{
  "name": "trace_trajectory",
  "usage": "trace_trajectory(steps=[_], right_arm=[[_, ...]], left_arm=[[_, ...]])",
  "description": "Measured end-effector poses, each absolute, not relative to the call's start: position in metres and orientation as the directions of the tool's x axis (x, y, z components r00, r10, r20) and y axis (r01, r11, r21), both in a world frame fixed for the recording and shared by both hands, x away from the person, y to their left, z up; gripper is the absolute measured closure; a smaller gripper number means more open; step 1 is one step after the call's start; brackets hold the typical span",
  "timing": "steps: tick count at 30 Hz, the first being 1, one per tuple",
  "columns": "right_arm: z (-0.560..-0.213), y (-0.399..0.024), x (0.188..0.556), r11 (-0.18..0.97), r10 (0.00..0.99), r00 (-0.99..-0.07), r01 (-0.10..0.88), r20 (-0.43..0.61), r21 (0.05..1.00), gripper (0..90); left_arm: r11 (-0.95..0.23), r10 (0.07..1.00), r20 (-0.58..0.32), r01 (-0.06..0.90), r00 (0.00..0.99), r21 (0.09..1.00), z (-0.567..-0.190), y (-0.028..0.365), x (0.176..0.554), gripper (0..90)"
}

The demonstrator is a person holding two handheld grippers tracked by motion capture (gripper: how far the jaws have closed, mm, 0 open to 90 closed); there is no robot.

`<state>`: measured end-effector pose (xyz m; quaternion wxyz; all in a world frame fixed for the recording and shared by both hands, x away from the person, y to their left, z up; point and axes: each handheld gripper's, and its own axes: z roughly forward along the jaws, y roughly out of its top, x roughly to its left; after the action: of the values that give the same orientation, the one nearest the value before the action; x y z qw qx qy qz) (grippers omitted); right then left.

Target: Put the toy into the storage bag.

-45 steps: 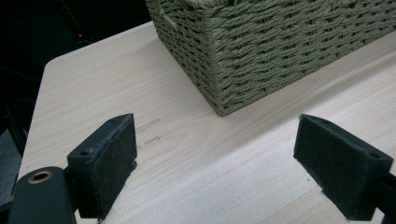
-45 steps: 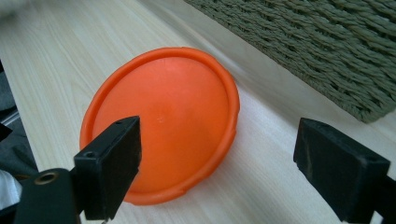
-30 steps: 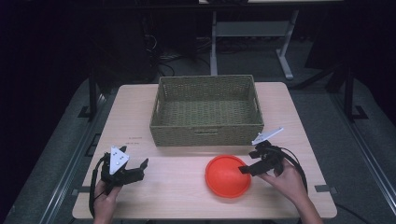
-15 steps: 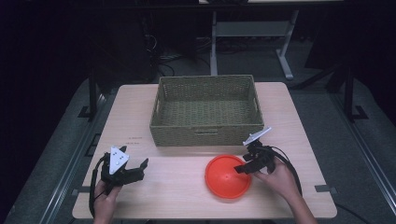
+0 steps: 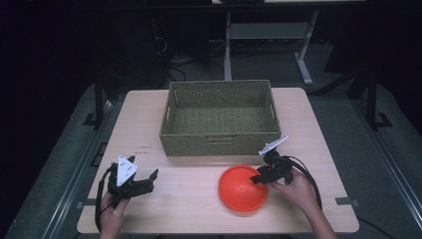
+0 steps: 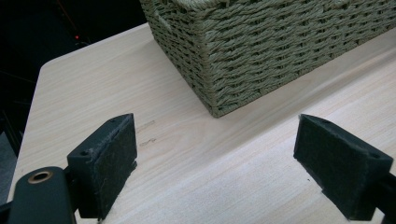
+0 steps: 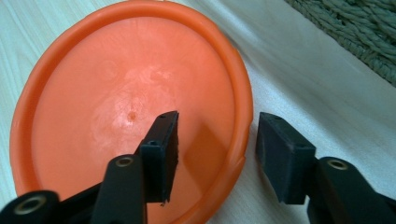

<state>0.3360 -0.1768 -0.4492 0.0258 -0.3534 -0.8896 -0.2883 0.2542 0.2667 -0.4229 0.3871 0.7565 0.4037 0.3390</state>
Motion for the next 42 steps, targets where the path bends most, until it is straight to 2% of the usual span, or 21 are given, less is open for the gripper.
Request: trace_trajectory(steps=[4,6,19,22,33,42], right_arm=[[-0.451,-0.177,0.337,0.582,0.615,-0.745,0.65,0.259,0.488,51.7],[-0.452,-0.178,0.338,0.582,0.608,-0.746,0.651,0.27,0.487,56.4],[-0.449,-0.18,0.338,0.572,0.61,-0.746,0.648,0.268,0.503,66.0],[-0.445,-0.183,0.338,0.547,0.609,-0.736,0.66,0.296,0.515,70.8],[-0.437,-0.188,0.334,0.528,0.615,-0.728,0.665,0.303,0.529,76.9],[-0.415,-0.182,0.328,0.536,0.594,-0.753,0.634,0.284,0.558,81.7]], left_arm=[[-0.375,0.873,0.201,0.349,0.444,0.859,-0.423,0.267,0.254,12.8],[-0.371,0.875,0.198,0.349,0.442,0.861,-0.423,0.267,0.254,12.8],[-0.374,0.873,0.2,0.348,0.444,0.859,-0.423,0.266,0.254,12.8],[-0.377,0.872,0.203,0.348,0.445,0.858,-0.423,0.266,0.254,12.8],[-0.38,0.871,0.205,0.347,0.446,0.858,-0.423,0.266,0.254,12.8],[-0.376,0.871,0.203,0.343,0.447,0.861,-0.422,0.265,0.254,12.8]])
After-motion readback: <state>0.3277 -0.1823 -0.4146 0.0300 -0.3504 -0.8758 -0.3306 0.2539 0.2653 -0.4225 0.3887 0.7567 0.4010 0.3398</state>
